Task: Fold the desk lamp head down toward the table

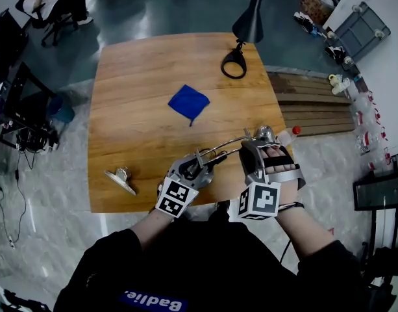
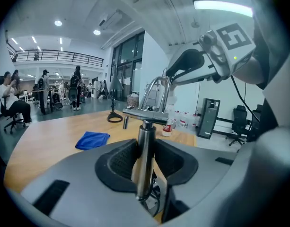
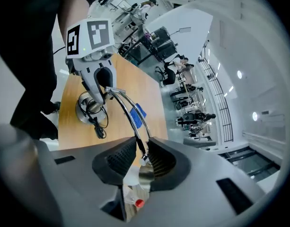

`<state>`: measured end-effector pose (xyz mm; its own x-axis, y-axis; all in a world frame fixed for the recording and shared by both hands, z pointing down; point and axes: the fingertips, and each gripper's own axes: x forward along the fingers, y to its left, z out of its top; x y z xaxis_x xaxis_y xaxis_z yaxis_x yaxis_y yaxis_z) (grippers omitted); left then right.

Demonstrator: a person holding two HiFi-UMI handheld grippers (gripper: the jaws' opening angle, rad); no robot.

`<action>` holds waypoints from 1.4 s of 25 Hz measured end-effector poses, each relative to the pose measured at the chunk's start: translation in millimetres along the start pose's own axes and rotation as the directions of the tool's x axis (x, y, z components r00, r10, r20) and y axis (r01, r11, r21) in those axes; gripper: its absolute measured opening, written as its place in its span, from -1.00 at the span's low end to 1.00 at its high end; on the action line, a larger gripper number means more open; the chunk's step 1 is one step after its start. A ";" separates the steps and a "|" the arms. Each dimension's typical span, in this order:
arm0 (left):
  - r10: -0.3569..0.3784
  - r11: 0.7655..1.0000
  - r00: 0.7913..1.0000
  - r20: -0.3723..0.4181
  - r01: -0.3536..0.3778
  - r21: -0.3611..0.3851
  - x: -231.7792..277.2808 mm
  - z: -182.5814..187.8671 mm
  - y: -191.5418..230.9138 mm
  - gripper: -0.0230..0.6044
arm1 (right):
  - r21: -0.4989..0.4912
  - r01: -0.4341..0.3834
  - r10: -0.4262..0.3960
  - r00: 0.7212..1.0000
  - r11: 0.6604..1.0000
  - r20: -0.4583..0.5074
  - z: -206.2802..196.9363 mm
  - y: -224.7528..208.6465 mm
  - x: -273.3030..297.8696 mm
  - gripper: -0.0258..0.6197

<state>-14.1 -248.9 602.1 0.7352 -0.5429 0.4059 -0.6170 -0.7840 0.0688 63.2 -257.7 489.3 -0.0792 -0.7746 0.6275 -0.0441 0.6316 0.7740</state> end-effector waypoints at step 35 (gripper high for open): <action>0.031 0.999 0.999 -0.005 -0.032 -0.037 0.3 -0.6 0.6 -0.52 | 0.490 -0.442 0.359 0.897 0.751 0.259 -14.6 102.2 79.5 -0.73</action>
<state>-14.5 -249.3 602.9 0.7141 -0.5658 0.4122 -0.6497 -0.7549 0.0892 66.9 -255.2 619.5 -0.3447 -0.4589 0.8189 -0.4860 0.8336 0.2626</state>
